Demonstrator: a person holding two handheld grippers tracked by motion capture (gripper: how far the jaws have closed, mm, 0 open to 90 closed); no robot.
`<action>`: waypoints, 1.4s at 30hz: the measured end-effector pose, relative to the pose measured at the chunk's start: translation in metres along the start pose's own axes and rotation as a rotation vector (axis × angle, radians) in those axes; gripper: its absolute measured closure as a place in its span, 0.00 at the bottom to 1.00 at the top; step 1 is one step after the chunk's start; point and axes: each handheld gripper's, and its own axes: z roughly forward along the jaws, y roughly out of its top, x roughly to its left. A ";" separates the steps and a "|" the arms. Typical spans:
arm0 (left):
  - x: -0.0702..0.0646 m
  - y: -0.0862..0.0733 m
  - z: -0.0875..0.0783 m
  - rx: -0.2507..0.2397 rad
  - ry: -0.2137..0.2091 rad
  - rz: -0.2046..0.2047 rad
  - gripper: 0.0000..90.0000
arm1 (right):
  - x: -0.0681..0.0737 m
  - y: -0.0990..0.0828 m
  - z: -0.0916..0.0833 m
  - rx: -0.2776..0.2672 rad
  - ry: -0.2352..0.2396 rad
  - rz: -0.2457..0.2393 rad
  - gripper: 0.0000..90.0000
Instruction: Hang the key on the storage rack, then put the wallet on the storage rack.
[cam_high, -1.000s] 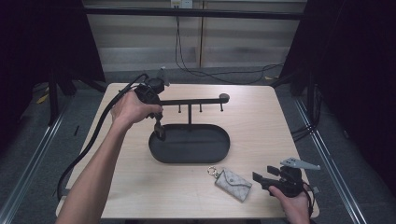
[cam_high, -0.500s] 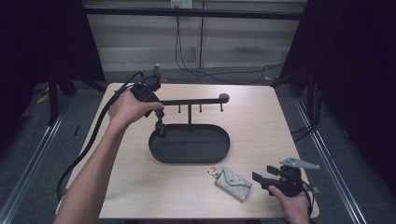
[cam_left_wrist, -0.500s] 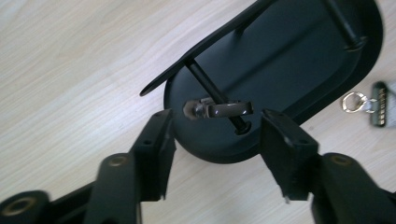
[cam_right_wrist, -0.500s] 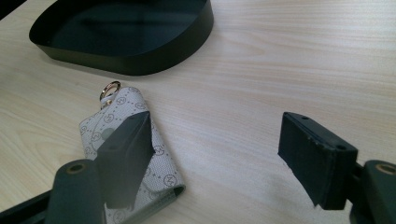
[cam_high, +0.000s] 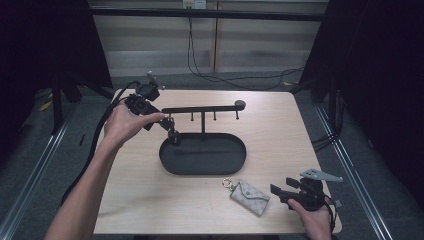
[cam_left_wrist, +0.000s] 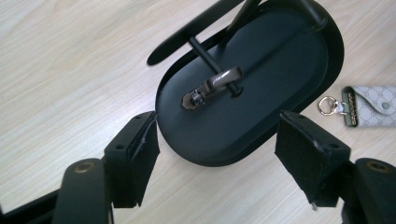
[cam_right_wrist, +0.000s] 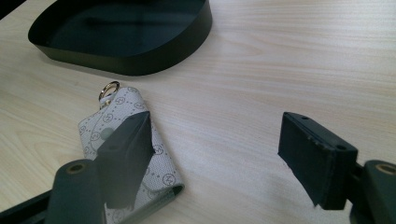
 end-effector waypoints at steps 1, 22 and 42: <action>0.002 -0.003 -0.001 -0.003 0.001 -0.010 0.32 | 0.000 0.000 0.000 0.003 0.000 0.000 0.29; 0.014 -0.069 -0.004 -0.208 -0.043 0.045 0.19 | 0.000 0.001 0.001 0.000 -0.006 0.003 0.29; 0.012 -0.146 0.000 -0.399 0.013 0.003 0.19 | 0.000 0.000 0.000 -0.007 -0.008 0.000 0.29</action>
